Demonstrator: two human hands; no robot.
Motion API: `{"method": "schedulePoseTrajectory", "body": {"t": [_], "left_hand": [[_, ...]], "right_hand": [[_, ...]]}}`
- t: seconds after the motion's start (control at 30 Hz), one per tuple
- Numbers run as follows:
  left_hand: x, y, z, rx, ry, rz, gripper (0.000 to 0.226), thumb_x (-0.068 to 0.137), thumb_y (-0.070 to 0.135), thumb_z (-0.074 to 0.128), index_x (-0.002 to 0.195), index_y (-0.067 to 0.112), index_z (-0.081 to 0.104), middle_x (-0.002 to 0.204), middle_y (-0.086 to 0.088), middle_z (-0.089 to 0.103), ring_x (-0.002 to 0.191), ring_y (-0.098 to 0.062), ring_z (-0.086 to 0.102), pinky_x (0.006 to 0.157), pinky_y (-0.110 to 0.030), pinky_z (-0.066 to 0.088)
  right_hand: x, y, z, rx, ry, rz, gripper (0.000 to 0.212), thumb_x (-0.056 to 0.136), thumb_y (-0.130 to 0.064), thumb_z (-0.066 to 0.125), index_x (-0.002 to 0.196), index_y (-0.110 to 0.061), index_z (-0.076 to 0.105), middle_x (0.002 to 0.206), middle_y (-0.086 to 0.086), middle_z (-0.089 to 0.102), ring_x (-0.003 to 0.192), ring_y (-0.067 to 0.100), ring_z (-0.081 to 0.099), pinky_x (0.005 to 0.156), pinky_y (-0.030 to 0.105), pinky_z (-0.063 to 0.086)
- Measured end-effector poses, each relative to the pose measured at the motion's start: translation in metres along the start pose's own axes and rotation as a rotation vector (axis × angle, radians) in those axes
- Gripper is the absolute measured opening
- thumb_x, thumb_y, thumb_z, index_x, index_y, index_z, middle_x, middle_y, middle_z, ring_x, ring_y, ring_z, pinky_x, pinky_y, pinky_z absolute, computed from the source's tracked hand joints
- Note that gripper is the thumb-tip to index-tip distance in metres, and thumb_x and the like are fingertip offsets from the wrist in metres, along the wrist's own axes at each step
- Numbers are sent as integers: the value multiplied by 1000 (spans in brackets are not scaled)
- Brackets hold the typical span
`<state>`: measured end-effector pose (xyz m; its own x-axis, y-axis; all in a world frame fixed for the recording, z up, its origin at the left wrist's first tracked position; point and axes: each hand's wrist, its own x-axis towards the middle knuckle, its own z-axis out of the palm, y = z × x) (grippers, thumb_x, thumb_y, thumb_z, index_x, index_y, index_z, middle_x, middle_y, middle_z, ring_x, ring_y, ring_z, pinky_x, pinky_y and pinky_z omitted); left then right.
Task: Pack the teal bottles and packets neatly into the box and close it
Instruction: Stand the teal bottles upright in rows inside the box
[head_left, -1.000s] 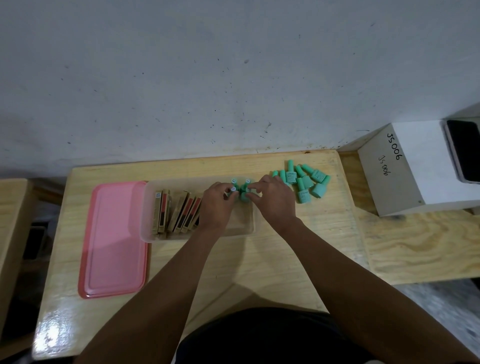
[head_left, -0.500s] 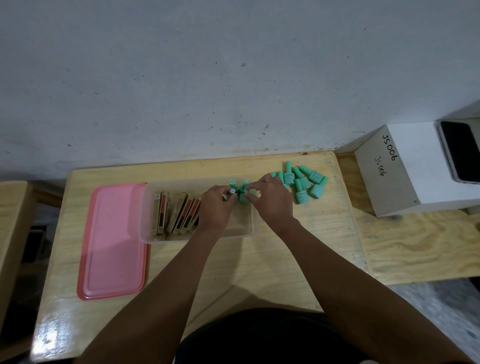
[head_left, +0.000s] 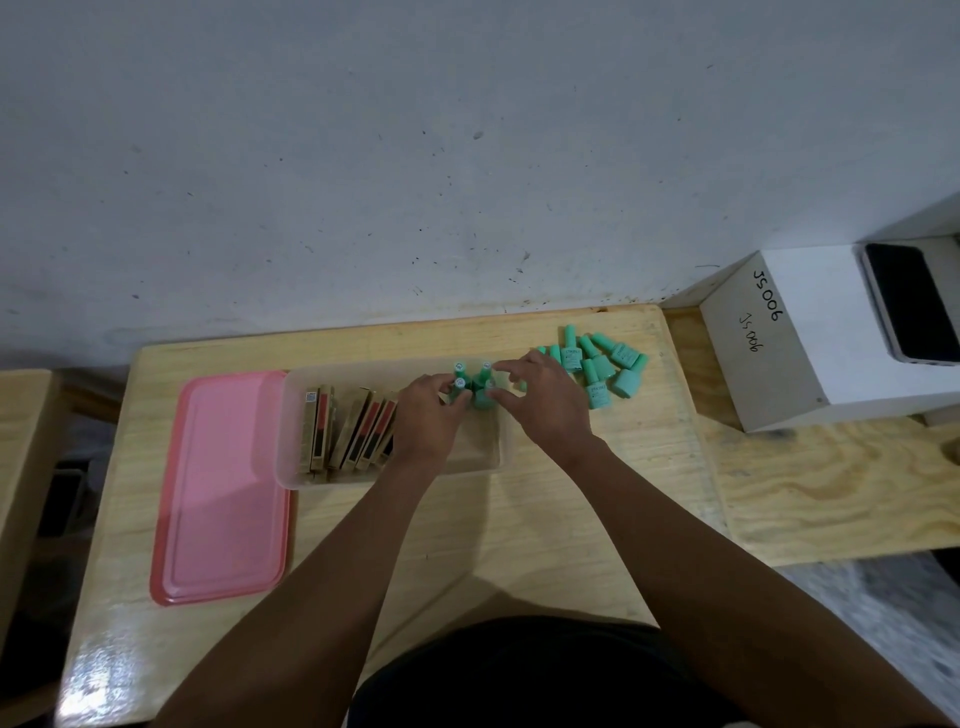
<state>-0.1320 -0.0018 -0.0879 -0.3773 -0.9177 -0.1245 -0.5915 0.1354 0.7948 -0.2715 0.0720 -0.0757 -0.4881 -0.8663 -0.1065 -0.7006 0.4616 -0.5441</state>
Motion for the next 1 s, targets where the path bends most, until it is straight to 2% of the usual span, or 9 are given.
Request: {"method": "schedulePoseTrajectory", "body": {"t": [0.13,0.27,0.37,0.5,0.57,0.63,0.73,0.87,1.0], "left_hand": [[-3,4,-5,28,66,22,36,80,26,74,110,10,66,98,-7,66,79,-16,57,68,-31,50],[-6,20,-6,5,125,183,31,81,29,72,107,12,66,93,-2,62,74,-11,54,64,-29,52],[-12,47,7,-29,96,312,26,82,28,71,102,13,68,87,0,61,72,-10,55,61,-20,48],[-22,75,41,-54,-72,379,20,83,26,70,99,14,69,84,0,63,68,-13,58,61,-25,50],[-26,78,63,2,-203,338,24,82,26,69,104,15,69,90,-2,64,77,-17,61,68,-29,52],[-29,78,85,136,-311,239,35,83,29,66,115,16,65,109,-5,63,97,-23,61,82,-31,50],[-29,76,107,390,-354,116,44,88,29,58,129,13,54,128,-8,52,118,-25,51,93,-40,48],[-25,71,123,527,-360,-2,39,90,19,53,129,12,53,128,-12,49,119,-30,48,92,-44,49],[-22,63,128,553,-329,-27,33,93,15,48,124,10,56,129,-13,50,118,-30,48,91,-44,49]], "right_hand": [[-11,16,-15,0,72,-16,32,88,-46,64,117,-33,67,97,-12,58,91,5,53,68,29,49],[-27,53,-34,10,126,101,26,93,-42,59,115,-33,68,102,-9,62,84,7,58,65,28,49],[-38,89,-45,10,144,251,24,93,-42,57,111,-31,69,103,-8,65,79,8,57,64,26,43],[-42,123,-54,30,108,372,26,93,-40,57,112,-28,70,109,-6,69,86,12,61,70,27,46],[-37,129,-57,20,72,377,28,93,-42,56,113,-29,70,110,-7,70,91,13,63,71,26,46],[-26,129,-58,-1,35,369,28,93,-44,55,114,-32,69,110,-8,70,95,14,64,70,26,45],[-6,123,-57,-60,-58,363,28,94,-46,51,113,-36,68,109,-5,70,96,18,65,73,30,48],[14,115,-52,-193,-107,303,32,90,-55,51,101,-31,69,89,-6,70,78,16,63,65,27,43],[20,110,-47,-227,-90,278,38,86,-61,53,89,-27,70,75,-7,66,67,15,59,63,27,44]]}}
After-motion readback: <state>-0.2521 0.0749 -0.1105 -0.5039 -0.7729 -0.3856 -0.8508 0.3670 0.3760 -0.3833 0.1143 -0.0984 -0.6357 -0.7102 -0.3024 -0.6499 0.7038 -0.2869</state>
